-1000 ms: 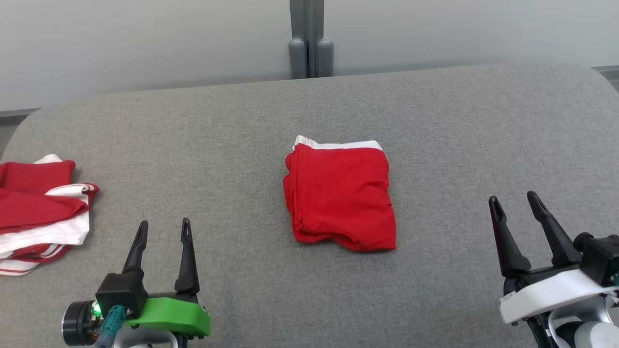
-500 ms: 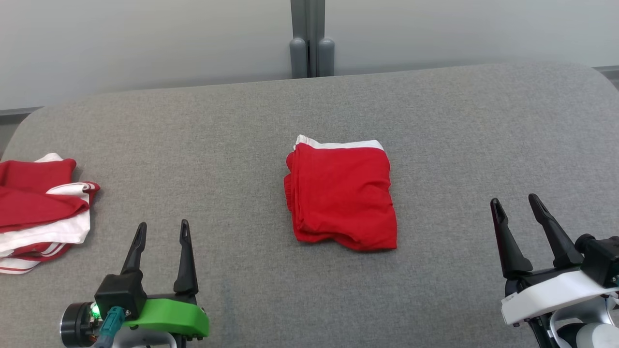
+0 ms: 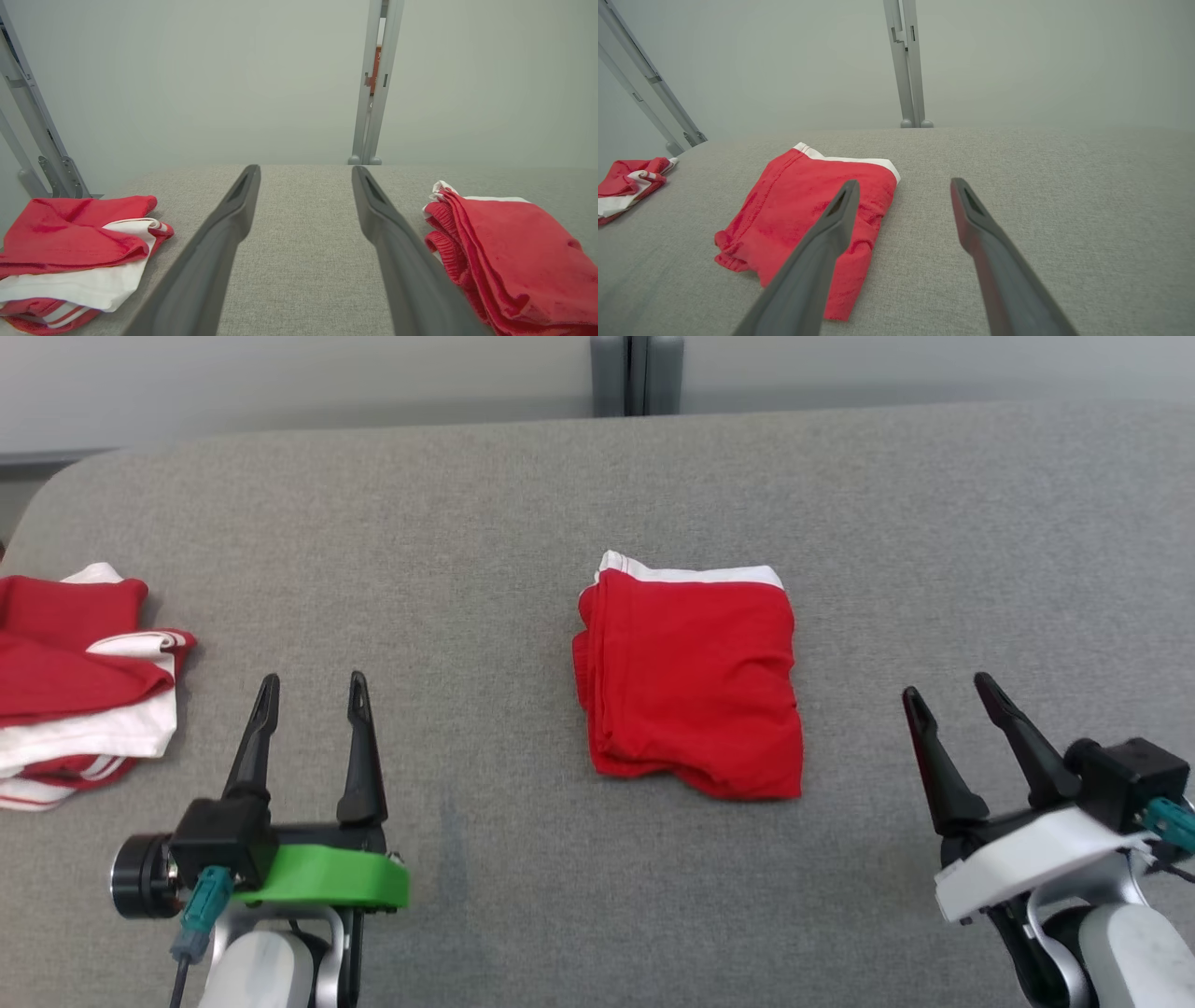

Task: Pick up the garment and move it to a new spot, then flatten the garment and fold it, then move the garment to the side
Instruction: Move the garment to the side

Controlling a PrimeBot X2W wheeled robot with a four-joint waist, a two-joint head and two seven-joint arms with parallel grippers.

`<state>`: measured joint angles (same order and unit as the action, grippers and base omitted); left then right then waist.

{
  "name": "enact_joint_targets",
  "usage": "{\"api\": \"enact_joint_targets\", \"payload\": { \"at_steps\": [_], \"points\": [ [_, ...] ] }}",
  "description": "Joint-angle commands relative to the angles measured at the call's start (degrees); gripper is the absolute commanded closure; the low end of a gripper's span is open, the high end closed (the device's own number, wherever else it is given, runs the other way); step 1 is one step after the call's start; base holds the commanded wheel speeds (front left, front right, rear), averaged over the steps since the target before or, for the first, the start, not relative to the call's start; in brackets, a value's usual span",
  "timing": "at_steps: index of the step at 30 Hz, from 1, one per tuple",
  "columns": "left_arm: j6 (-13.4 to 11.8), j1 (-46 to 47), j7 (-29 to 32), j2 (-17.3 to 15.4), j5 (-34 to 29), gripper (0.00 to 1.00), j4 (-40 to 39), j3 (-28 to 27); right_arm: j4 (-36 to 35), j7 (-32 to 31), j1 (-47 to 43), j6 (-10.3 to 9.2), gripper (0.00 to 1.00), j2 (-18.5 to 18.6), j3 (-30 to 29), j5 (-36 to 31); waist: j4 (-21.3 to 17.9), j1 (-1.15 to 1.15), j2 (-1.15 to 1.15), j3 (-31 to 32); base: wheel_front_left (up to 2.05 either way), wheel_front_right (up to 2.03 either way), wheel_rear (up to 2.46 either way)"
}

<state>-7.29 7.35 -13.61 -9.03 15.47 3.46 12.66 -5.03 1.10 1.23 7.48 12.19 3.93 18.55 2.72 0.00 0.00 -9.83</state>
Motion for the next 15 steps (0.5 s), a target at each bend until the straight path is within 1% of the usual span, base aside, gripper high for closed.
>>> {"api": "enact_joint_targets", "payload": {
  "at_steps": [1, 6, 9, 13, 15],
  "points": [
    [0.31, 2.00, -0.48, 0.27, -0.55, 0.00, -0.01, -0.03, 1.58, 0.37, 2.15, 0.01, 0.00, 0.58, 1.12, 0.77, 2.98, 0.00, 0.00, -5.26, 0.00, 0.00, 0.00],
    [1.06, 5.73, -1.15, 1.57, -0.69, 0.00, 1.18, 0.59, 8.50, 1.88, 7.79, 0.01, 0.00, 0.92, 5.48, 2.33, 5.27, 0.00, 0.00, -9.10, 0.00, 0.00, 0.00],
    [1.47, 7.36, -1.45, 2.44, -0.67, 0.00, 2.13, 0.97, 14.11, 2.60, 10.80, 0.01, 0.00, 0.72, 7.37, 3.52, 6.14, 0.00, 0.00, -10.47, 0.00, 0.00, 0.00],
    [1.81, 8.58, -1.62, 3.04, -1.14, 0.00, 3.21, 1.12, 20.37, 3.07, 13.94, 0.01, 0.00, 0.19, 9.29, 4.68, 6.45, 0.00, 0.00, -11.19, 0.00, 0.00, 0.00],
    [1.95, 9.05, -1.61, 3.23, -1.40, 0.00, 3.35, 1.03, 22.27, 3.61, 15.06, 0.01, 0.00, 0.15, 10.41, 5.42, 6.44, 0.00, 0.00, -11.36, 0.00, 0.00, 0.00]
  ]
}}
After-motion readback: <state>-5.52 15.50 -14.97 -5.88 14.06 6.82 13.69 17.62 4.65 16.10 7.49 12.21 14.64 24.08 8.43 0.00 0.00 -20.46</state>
